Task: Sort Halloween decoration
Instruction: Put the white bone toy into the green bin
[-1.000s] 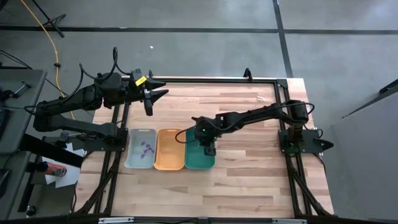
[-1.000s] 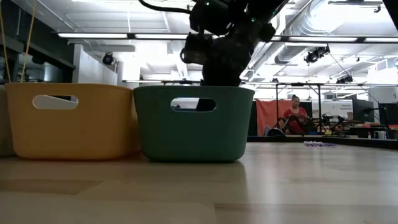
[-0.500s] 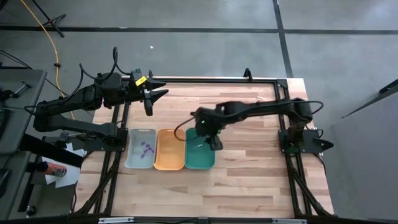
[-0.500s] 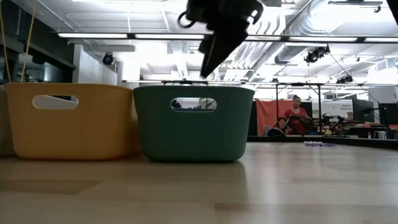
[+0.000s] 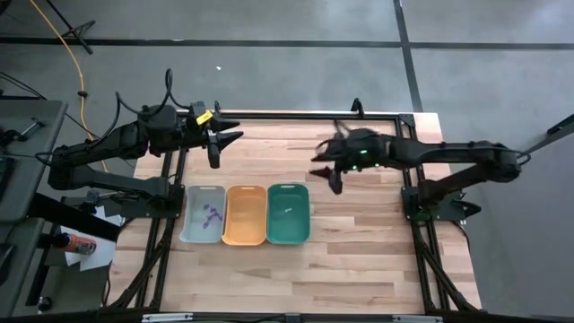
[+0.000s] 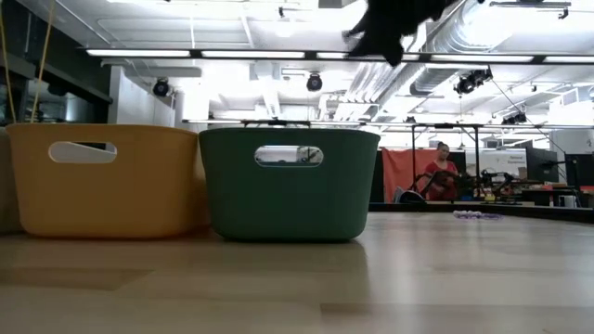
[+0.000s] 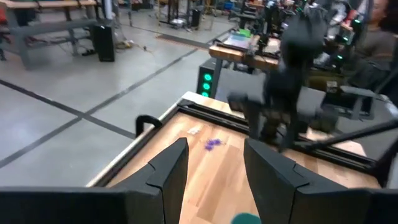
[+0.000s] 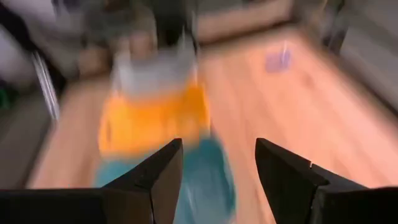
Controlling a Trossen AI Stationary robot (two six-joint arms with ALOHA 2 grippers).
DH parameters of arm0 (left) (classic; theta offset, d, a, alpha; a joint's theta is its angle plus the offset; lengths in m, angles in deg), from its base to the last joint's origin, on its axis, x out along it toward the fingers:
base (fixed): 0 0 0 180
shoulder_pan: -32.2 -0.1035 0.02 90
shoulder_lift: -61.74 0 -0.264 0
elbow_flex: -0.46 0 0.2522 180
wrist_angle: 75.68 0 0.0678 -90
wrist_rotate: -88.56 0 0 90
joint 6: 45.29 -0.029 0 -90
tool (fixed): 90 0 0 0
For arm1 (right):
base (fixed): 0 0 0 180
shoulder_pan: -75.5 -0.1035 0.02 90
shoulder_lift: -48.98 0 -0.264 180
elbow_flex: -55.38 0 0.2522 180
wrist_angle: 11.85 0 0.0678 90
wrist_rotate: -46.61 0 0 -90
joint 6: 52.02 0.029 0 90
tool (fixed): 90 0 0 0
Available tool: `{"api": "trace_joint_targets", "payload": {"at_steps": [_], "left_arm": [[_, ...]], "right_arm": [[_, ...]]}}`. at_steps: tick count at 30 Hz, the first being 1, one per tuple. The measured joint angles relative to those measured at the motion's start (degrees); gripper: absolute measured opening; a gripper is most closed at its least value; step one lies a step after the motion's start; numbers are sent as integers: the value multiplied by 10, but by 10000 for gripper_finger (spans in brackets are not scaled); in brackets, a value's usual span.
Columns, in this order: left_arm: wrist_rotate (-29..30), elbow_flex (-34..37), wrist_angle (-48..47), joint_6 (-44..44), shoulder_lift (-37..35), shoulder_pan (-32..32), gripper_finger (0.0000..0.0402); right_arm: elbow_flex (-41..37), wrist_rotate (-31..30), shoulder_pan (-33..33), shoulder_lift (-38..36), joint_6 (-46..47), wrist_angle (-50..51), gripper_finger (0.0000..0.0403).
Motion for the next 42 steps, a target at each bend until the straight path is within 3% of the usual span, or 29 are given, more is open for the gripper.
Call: {"api": "trace_joint_targets", "payload": {"at_steps": [5, 9, 11, 16, 25, 29, 32, 35, 39, 42], "left_arm": [[-69, 1, 13, 18, 16, 0, 147], [-162, 50, 151, 8, 35, 1, 147], [-181, 87, 219, 17, 48, 1, 147], [-181, 130, 304, 59, 73, 0, 147], [-179, 130, 307, 68, 72, 0, 147], [-142, 127, 299, 104, 73, 0, 147], [-99, 82, 206, 138, 82, -19, 147], [-55, 8, 26, 133, 105, -74, 147], [21, -62, -200, 98, 155, -194, 147], [41, -57, -305, 122, 196, -300, 147]], "right_arm": [[-29, -2, 0, -34, 21, -198, 197], [-5, 16, 0, -29, 9, -228, 197], [5, 26, 0, -28, -1, -226, 197], [13, 30, 0, -28, -4, -225, 197], [13, 31, 0, -28, -4, -211, 197], [13, 31, 0, -28, -4, -210, 197], [13, 27, 0, -28, -4, -205, 197], [13, 10, 0, -28, -4, -190, 197], [13, -2, 0, -28, -4, -177, 197], [13, -3, 0, -28, -4, -168, 197]]}}
